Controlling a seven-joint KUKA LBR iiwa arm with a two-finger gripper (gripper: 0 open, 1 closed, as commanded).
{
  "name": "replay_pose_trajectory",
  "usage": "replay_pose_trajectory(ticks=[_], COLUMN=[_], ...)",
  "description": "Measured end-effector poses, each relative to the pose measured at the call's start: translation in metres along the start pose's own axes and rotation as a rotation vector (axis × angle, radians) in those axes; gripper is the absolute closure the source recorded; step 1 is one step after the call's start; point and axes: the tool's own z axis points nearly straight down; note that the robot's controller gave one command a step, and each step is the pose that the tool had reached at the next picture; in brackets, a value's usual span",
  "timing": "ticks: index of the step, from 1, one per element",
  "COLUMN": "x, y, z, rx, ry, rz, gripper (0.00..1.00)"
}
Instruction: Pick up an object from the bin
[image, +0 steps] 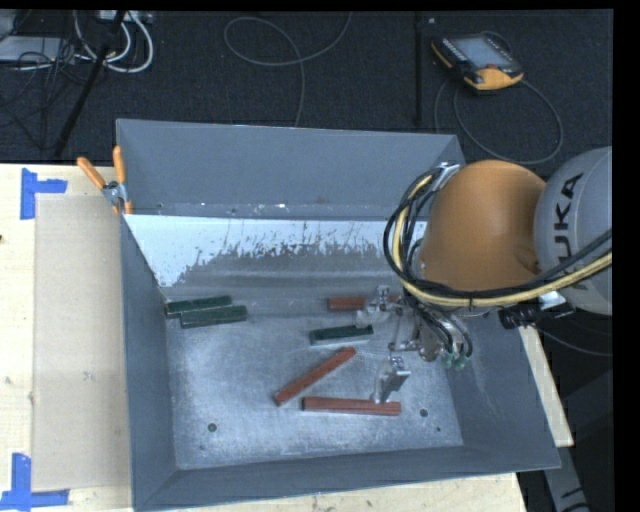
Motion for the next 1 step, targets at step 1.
replay_pose_trajectory(ticks=[1], x=[0.0012], y=[-0.0006], z=[0.0521], rx=[0.000], ry=[-0.006], rz=[-0.016], gripper=[0.00])
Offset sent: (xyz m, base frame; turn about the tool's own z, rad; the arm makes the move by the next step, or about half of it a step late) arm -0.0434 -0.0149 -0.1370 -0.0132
